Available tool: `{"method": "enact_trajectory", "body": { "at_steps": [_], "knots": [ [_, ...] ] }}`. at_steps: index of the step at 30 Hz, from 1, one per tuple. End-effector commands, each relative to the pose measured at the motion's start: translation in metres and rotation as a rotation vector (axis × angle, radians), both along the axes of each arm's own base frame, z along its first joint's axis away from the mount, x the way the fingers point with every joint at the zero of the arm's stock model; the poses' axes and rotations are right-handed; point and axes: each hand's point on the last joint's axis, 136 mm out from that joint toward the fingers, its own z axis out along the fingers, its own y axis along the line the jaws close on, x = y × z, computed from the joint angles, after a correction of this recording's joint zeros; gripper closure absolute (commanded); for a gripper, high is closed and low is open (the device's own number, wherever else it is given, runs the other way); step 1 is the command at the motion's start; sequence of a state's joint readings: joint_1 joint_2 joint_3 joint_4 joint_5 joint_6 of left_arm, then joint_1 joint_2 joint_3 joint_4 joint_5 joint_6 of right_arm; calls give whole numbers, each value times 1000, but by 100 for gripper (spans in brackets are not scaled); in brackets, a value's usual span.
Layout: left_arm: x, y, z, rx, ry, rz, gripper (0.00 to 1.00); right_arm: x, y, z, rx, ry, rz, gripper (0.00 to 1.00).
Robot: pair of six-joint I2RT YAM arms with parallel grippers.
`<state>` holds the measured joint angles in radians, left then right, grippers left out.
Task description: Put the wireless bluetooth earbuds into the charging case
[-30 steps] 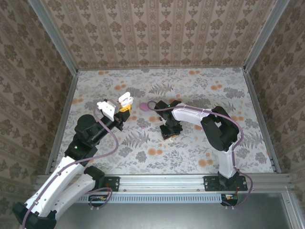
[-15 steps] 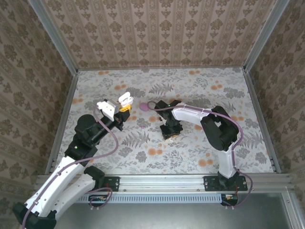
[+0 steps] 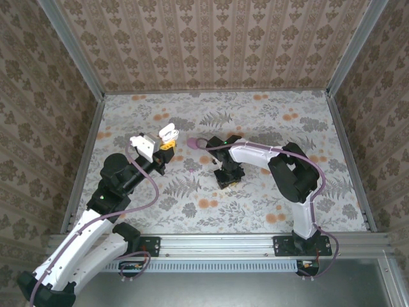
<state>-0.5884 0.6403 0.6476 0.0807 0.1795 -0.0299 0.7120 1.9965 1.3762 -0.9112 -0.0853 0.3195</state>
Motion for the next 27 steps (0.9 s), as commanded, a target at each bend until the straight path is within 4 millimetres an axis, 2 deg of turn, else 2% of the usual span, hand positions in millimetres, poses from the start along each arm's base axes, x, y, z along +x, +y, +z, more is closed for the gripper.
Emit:
{"method": "enact_trajectory", "body": {
  "at_steps": [1, 9, 13, 27],
  "knots": [
    [-2, -1, 9, -31, -22, -9, 78, -9, -4, -1, -36, 45, 5, 65],
    [-2, -2, 10, -30, -22, -13, 78, -1, -3, -4, -40, 8, -32, 63],
    [-2, -2, 9, -30, -19, -11, 78, 3, 3, -3, -12, -6, -58, 63],
    [-1, -2, 8, -27, -19, -11, 78, 6, 2, -11, -15, 2, -157, 64]
  ]
}}
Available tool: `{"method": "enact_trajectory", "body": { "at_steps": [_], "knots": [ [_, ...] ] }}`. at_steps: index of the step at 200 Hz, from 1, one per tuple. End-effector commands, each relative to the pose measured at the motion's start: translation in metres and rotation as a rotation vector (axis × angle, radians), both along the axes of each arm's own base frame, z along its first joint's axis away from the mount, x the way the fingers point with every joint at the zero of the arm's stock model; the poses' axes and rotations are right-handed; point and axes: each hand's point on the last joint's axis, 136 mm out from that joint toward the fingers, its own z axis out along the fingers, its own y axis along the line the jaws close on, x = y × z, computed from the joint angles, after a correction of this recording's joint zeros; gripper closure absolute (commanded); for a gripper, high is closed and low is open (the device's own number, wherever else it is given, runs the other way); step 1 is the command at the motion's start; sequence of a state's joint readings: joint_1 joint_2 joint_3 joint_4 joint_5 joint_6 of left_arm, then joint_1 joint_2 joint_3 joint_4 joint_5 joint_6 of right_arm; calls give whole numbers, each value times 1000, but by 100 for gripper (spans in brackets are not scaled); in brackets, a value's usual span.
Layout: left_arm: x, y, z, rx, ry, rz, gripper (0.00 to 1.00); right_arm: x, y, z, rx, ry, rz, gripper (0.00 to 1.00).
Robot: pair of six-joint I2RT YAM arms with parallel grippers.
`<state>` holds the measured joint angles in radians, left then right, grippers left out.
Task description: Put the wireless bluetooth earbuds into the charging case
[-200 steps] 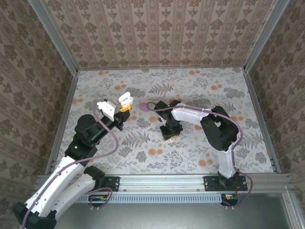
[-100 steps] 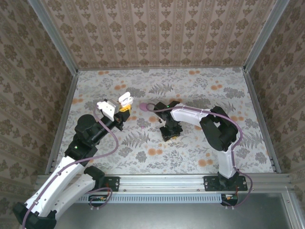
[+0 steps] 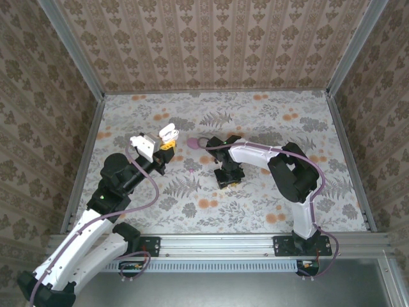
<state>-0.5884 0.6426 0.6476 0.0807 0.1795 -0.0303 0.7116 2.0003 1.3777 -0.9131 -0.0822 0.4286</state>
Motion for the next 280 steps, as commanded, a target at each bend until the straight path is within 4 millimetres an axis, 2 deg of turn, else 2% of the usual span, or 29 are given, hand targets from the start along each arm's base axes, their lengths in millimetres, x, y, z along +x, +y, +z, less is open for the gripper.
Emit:
{"method": "enact_trajectory", "body": {
  "at_steps": [1, 75, 113, 139, 160, 197, 280],
  "knots": [
    [-2, -2, 9, -28, -20, -10, 77, 7, 4, -10, 4, -3, -53, 65],
    [-1, -3, 7, -29, -13, -14, 77, 10, 3, -2, 12, -34, -57, 68],
    [2, -7, 4, -27, -2, -23, 78, 17, 0, 16, 31, -101, -84, 69],
    [5, -13, 0, -30, 18, -40, 77, 23, -4, 36, 45, -159, -102, 69],
    [11, -20, -5, -29, 32, -52, 77, 30, -10, 61, 70, -231, -130, 68],
    [22, -36, -10, -27, 50, -76, 77, 44, -17, 123, 169, -391, -189, 68],
    [40, -81, -28, -31, 92, -153, 78, 62, -6, 263, 487, -688, -276, 68]
  ]
}}
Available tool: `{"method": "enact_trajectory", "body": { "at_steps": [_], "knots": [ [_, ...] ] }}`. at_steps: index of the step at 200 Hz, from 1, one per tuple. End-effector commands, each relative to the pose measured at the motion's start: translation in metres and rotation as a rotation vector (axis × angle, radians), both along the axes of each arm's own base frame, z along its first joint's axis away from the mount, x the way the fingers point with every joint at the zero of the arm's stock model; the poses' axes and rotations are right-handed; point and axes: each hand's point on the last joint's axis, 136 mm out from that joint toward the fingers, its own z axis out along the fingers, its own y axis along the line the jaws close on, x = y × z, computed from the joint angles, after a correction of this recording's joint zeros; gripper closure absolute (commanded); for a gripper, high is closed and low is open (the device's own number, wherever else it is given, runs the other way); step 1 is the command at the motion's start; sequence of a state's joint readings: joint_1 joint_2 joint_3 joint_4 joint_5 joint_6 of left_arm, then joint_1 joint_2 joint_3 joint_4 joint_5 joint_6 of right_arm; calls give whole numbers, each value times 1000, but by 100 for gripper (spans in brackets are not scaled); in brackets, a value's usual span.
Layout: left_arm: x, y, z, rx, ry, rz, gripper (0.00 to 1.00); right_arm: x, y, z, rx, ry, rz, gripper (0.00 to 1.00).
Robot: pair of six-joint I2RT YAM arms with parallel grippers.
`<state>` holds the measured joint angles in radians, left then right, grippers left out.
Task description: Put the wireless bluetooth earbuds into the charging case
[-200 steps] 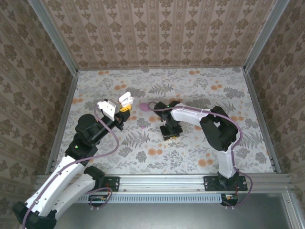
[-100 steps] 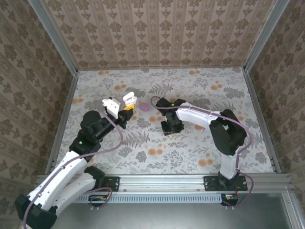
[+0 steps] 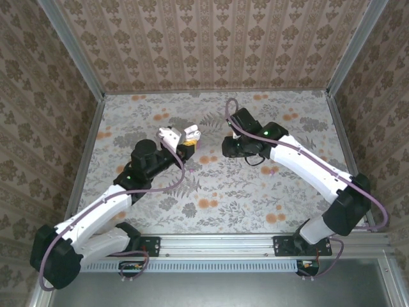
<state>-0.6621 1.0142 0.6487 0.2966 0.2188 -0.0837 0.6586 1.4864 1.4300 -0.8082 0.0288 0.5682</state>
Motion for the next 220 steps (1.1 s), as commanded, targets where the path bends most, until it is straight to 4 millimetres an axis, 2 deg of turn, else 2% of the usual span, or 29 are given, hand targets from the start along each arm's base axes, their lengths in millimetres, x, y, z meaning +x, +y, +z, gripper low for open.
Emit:
{"method": "enact_trajectory", "body": {
  "at_steps": [1, 20, 23, 34, 72, 108, 113, 147, 191, 220],
  "knots": [
    [1, -15, 36, -90, -69, -40, 78, 9, 0, 55, 118, -133, -47, 68],
    [2, -25, 33, -88, -58, -65, 78, 12, 4, 74, 169, -183, -48, 68],
    [2, -27, 33, -90, -57, -68, 78, 8, 2, 88, 197, -213, -45, 68],
    [2, -32, 32, -94, -53, -79, 78, 7, 4, 99, 231, -240, -38, 68],
    [0, -50, 32, -105, -51, -126, 78, 7, 9, 121, 325, -292, -38, 68],
    [-2, -60, 33, -106, -54, -154, 78, 7, 18, 120, 384, -274, -36, 69],
    [-2, -61, 33, -107, -55, -155, 78, 10, 21, 127, 407, -294, -33, 68],
    [-3, -64, 35, -113, -57, -161, 78, 11, 32, 128, 456, -290, -25, 68],
    [-4, -67, 36, -122, -59, -166, 78, 10, 47, 123, 473, -280, -7, 68],
    [-5, -67, 39, -128, -64, -165, 78, 10, 52, 112, 452, -260, -4, 68]
  ]
}}
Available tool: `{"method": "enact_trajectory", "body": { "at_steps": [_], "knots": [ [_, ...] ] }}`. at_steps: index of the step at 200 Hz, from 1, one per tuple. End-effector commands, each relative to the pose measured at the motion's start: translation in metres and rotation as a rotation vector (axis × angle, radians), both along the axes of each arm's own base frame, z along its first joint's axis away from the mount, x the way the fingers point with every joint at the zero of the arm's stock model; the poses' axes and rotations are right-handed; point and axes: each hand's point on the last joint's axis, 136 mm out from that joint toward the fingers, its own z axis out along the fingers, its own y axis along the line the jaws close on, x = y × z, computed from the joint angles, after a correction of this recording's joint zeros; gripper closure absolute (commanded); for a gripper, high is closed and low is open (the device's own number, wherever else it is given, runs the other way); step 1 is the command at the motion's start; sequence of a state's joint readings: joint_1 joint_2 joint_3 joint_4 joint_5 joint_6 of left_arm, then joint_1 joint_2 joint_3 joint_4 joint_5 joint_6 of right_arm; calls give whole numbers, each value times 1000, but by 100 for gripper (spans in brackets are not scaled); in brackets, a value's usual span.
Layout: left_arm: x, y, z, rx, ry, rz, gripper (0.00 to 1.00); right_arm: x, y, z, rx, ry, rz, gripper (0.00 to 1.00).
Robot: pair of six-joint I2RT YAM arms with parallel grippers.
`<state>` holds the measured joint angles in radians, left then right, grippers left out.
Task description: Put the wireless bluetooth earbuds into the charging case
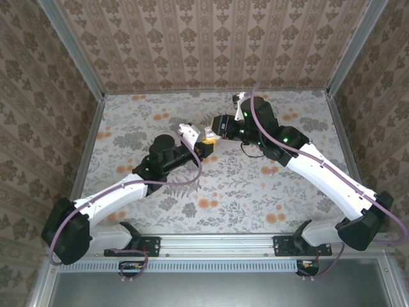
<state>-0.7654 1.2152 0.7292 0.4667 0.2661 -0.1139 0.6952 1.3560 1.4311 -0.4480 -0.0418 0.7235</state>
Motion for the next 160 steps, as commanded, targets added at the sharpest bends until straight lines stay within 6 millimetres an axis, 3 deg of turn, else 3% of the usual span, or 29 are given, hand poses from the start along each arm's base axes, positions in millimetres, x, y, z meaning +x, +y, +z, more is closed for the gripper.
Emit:
{"method": "enact_trajectory", "body": {
  "at_steps": [1, 102, 106, 160],
  "knots": [
    [-1, -6, 33, -77, -50, -17, 78, 0, 9, -7, 14, 16, 13, 68],
    [1, -3, 38, -89, -58, 2, 78, -5, 22, -17, 5, 16, 38, 69],
    [0, -3, 38, -90, -58, 3, 78, -1, 25, -28, -14, 36, 37, 69],
    [1, -1, 43, -111, -64, 12, 78, -1, 28, -38, -43, 47, 38, 69]
  ]
}}
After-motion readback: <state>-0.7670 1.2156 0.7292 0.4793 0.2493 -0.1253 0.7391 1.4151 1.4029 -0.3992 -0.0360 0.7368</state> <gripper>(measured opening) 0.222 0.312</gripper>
